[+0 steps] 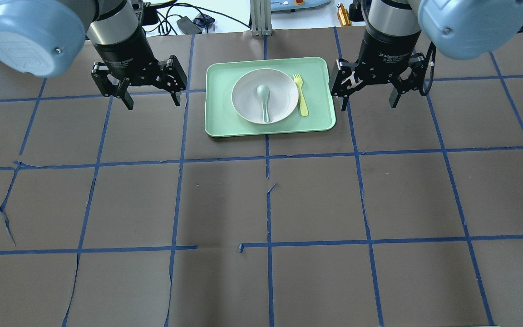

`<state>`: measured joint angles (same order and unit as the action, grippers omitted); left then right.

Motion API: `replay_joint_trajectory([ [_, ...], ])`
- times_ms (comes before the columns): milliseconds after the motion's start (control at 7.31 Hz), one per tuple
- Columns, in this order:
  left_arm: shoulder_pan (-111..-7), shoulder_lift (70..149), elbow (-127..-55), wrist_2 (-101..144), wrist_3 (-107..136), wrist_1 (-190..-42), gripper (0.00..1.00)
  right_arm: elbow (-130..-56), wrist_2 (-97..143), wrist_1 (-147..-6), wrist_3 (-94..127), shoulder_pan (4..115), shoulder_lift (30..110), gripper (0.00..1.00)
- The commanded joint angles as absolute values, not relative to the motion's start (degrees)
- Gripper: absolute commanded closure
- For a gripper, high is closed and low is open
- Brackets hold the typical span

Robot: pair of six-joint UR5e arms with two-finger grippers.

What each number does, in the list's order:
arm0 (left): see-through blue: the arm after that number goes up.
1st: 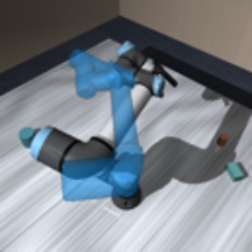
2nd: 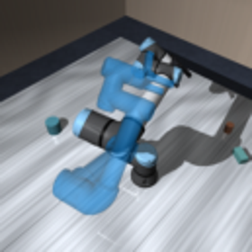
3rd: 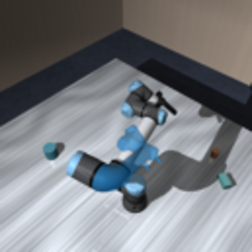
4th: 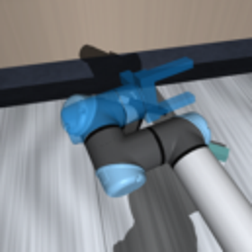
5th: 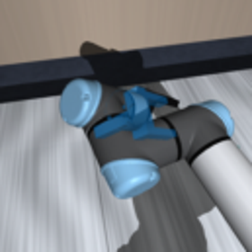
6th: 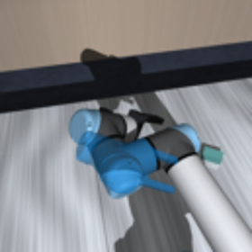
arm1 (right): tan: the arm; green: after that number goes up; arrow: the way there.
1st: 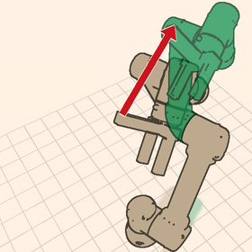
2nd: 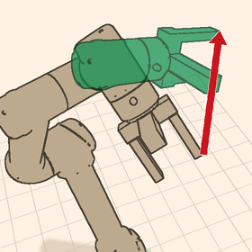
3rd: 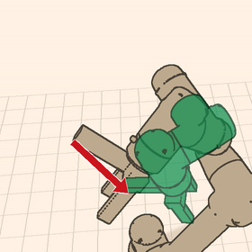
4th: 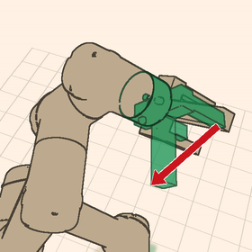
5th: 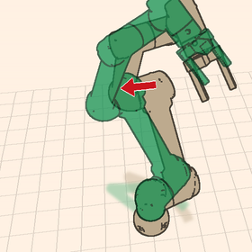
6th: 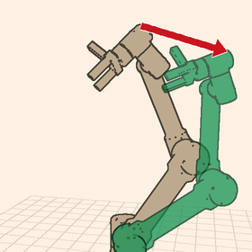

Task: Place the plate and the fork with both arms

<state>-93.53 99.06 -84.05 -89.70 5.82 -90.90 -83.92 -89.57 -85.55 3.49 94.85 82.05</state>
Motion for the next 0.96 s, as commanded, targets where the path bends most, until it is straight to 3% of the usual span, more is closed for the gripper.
replay_joint_trajectory([
  [0,-93.52,98.35,-84.37,-89.91,4.75,-91.93,0.00,-83.15,-89.73,-85.78,3.52,94.83,82.09,0.00],
  [821,-93.52,98.96,-84.99,-89.82,4.75,-90.97,0.00,-83.41,-89.65,-85.52,3.60,94.92,83.58,0.00],
])
